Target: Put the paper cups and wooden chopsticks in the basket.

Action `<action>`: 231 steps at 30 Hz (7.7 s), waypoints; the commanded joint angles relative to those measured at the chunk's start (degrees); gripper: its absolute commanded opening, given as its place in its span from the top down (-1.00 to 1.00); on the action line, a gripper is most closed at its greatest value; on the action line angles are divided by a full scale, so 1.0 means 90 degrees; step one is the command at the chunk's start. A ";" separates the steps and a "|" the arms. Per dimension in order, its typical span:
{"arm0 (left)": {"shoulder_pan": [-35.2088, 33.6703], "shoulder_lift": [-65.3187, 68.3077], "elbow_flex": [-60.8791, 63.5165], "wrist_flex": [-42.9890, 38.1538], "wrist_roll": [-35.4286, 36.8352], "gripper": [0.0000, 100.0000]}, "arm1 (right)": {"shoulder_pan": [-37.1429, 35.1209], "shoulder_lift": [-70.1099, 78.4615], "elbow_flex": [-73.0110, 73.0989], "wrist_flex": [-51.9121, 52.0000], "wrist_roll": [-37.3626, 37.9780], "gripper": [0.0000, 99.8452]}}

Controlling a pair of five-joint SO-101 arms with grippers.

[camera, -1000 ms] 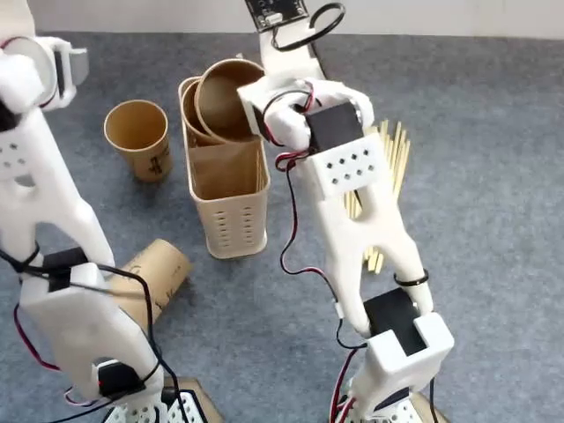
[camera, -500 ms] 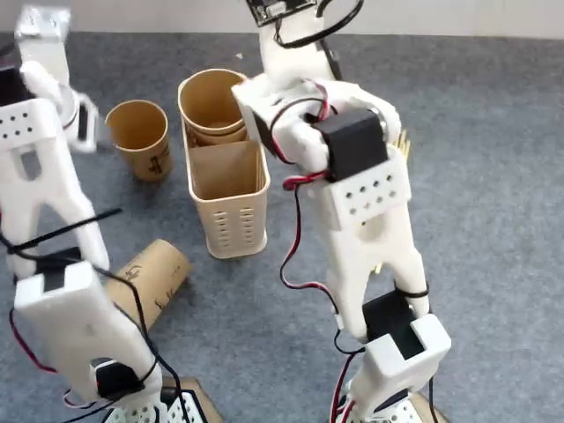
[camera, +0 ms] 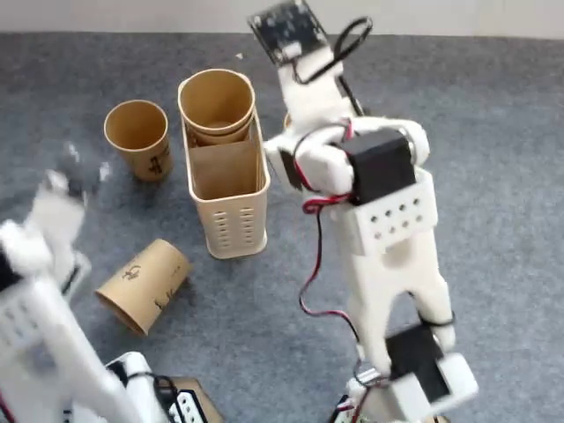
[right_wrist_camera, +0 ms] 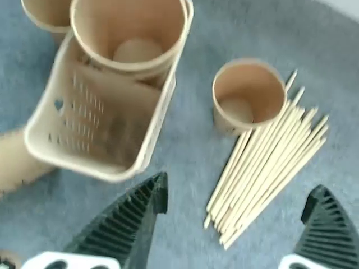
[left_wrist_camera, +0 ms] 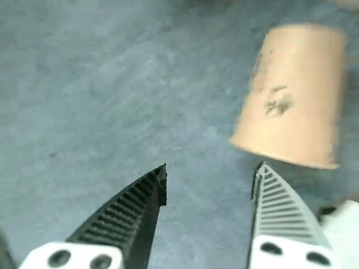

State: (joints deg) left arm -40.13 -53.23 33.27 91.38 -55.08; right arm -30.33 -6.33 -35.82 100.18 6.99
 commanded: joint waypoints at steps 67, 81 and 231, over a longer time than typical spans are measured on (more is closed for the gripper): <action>0.3980 0.5153 -0.8874 0.1133 0.6125 0.99 | 0.1206 -0.7458 1.0281 -0.4371 0.0117 0.26; 0.4957 0.5319 -0.8620 0.1143 0.8684 0.99 | 0.1197 -0.8278 1.2029 -0.5114 0.0117 0.26; 0.4059 0.9324 -0.9753 0.0547 0.6486 0.47 | 0.1158 -0.8269 1.3006 -0.5788 0.0117 0.26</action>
State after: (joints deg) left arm -3.30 27.65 -55.25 96.04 4.18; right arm -20.22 -80.18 81.71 48.75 8.04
